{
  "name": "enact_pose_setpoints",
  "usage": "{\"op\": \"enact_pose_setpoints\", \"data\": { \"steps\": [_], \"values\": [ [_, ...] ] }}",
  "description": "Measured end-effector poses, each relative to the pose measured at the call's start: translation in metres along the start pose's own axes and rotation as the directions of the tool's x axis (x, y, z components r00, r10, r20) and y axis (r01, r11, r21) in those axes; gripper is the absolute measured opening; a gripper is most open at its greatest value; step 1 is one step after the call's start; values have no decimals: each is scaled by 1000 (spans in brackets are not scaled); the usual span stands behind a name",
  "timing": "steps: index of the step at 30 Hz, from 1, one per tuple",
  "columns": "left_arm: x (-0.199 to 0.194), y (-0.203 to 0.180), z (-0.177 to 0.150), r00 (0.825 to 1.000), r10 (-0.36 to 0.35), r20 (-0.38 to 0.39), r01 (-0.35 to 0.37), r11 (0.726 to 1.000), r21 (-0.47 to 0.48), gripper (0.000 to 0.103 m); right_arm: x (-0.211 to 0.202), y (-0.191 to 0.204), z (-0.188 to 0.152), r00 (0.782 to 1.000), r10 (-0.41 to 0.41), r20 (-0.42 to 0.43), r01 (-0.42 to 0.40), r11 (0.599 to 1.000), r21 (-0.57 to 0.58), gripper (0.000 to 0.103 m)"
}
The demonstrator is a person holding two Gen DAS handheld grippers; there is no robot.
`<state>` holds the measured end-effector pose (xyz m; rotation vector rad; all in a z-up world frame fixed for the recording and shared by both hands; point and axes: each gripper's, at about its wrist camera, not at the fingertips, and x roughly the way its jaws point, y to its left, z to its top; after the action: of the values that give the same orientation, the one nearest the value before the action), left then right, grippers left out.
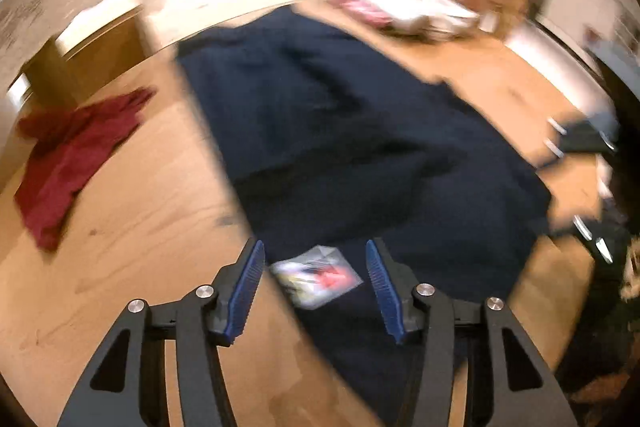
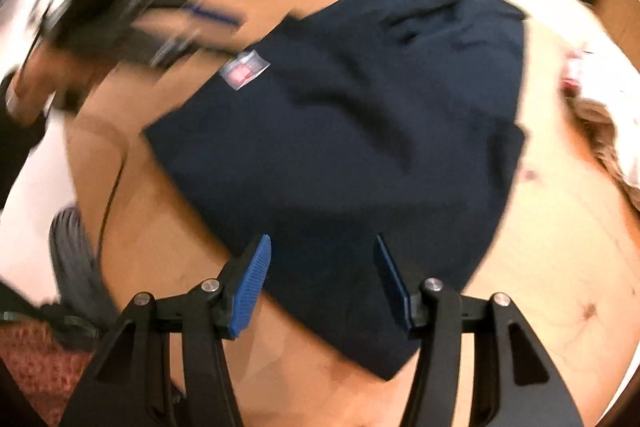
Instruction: Fold clothes
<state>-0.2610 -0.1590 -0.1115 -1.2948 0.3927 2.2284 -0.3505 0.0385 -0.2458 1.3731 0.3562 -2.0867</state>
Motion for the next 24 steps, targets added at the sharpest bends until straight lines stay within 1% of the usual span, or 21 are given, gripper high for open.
{"op": "enact_pose_setpoints", "data": {
  "steps": [2,4,6,9,11,14,16,19,22,23,24],
  "values": [
    [3,-10,-7,1000,-12,-14,12,1000,22,51,5,-2,2,1000,5,0,-5,1000,14,53],
    [7,-16,-16,999,-18,-32,19,999,27,51,14,4,0,1000,-14,-26,14,1000,-18,53],
    [12,-21,-24,998,-25,-50,26,999,33,54,17,16,-9,998,-45,-46,43,998,-55,53],
    [19,-30,-36,997,-30,-73,33,999,37,55,15,26,-16,994,-101,-35,96,987,-129,53],
    [18,-38,-41,998,-23,-67,24,999,25,59,12,24,-19,994,-92,-57,85,989,-121,54],
    [17,-56,-49,997,-41,-60,42,999,19,63,5,23,-31,991,-102,-90,89,987,-136,54],
    [17,-71,-54,997,-53,-58,55,998,24,63,0,22,-40,987,-108,-119,92,986,-139,54],
    [14,-96,-62,994,-88,-57,90,995,35,67,-12,20,-59,982,-115,-153,94,986,-135,54],
    [12,-109,-64,988,-121,-95,127,990,59,65,-24,15,-60,985,-87,-151,70,991,-110,54],
    [10,-105,-60,987,-133,-95,138,989,44,60,-28,13,-60,986,-77,-150,62,993,-102,54],
    [8,-99,-53,988,-134,-79,137,990,26,59,-32,11,-60,986,-68,-150,54,994,-93,54]
  ]
}}
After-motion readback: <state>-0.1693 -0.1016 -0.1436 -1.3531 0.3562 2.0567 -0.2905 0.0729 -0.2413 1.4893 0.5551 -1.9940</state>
